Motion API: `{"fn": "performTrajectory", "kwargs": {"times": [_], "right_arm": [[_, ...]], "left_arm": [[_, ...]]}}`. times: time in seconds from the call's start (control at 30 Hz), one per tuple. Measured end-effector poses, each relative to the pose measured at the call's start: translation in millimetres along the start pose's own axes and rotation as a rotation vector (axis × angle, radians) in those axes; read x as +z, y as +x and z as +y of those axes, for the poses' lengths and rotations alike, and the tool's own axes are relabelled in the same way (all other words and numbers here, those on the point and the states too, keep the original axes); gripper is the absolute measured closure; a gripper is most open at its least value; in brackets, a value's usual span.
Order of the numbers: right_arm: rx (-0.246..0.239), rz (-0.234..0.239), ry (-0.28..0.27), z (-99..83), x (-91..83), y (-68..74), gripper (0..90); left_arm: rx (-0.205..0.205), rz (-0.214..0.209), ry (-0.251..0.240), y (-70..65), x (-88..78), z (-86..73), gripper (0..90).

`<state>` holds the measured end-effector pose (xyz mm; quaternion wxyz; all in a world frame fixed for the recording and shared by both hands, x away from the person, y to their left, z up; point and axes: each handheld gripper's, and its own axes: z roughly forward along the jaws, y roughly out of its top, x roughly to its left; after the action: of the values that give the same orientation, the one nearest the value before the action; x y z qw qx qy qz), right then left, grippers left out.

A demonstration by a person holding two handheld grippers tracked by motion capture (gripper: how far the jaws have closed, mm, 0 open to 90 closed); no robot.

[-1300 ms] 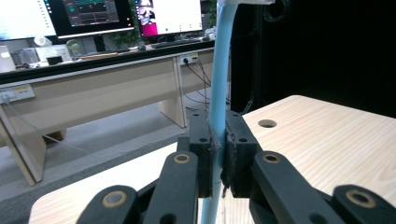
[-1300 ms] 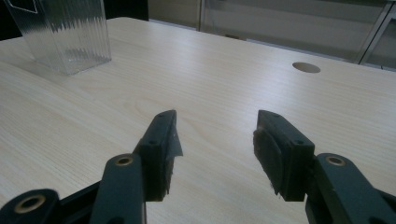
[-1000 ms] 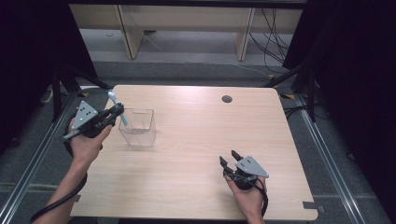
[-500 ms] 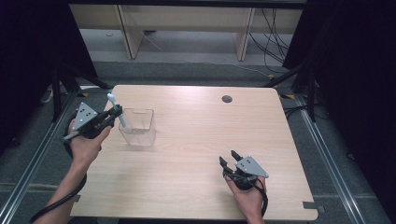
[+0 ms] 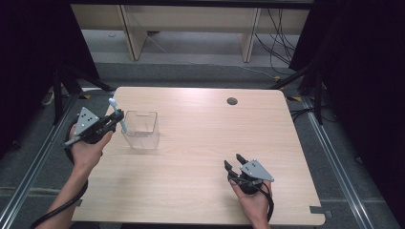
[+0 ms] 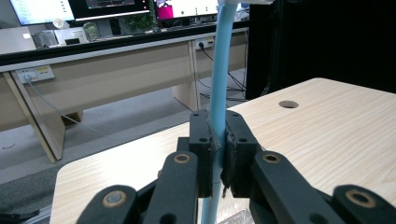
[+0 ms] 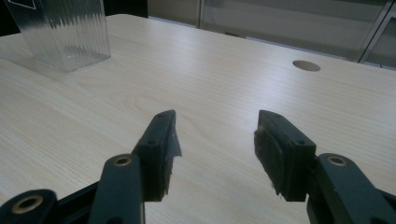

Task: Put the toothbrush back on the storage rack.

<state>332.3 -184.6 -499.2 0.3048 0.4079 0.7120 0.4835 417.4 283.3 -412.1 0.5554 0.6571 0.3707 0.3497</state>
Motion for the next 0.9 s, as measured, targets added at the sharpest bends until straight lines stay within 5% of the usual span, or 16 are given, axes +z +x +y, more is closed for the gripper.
{"fn": "performTrajectory", "kwargs": {"times": [0.9], "right_arm": [[-0.007,0.004,0.004,0.6,0.2,0.7,48.1]], "left_arm": [[-0.042,0.027,0.022,-0.3,-0.3,-17.9,82.7]]}}
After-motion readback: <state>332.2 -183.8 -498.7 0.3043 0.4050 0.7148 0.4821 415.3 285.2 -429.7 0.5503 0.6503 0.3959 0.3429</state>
